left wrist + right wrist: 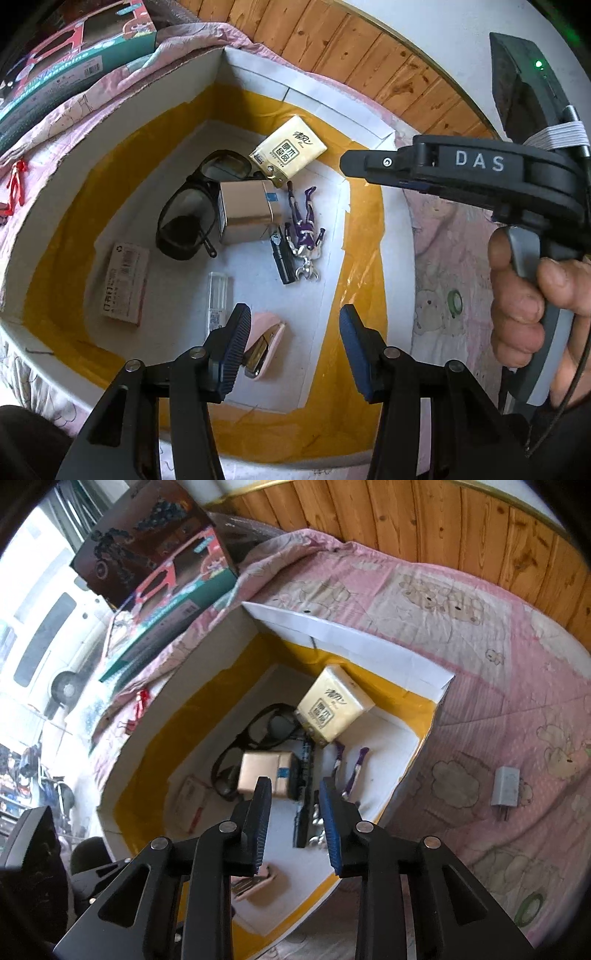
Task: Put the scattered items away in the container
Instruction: 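Move both open grippers away from the box toward the charger and tape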
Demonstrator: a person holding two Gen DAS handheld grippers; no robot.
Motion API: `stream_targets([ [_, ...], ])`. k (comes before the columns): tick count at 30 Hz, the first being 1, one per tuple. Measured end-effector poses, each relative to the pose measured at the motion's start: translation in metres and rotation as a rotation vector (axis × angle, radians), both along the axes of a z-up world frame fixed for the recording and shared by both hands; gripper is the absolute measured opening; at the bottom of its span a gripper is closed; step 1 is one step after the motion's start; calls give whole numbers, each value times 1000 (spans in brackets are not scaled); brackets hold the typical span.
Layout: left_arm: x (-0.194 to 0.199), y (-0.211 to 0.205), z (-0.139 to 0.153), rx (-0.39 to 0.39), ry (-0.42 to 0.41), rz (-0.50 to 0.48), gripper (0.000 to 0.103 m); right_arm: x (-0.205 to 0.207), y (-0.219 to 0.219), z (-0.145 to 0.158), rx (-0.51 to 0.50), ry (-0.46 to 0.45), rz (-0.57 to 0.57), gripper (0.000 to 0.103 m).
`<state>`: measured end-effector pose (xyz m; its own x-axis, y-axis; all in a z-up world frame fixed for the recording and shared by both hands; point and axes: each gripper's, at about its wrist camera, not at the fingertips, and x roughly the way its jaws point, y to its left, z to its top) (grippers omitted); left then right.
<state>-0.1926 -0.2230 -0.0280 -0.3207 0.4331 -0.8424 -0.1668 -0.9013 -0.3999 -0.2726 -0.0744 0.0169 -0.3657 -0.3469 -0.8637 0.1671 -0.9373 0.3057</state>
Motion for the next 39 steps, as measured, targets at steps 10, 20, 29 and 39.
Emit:
stream_targets([
  [10,22,6,22,-15,44,-10,51,29,5,16,-56,10,-12,29],
  [20,41,12,44,-41,99,-27,51,79,18,27,-196,35,-12,30],
  [29,64,35,67,-59,177,-66,51,133,51,17,-323,44,-40,32],
  [39,85,97,77,-109,214,-202,51,184,124,4,-431,75,-172,31],
])
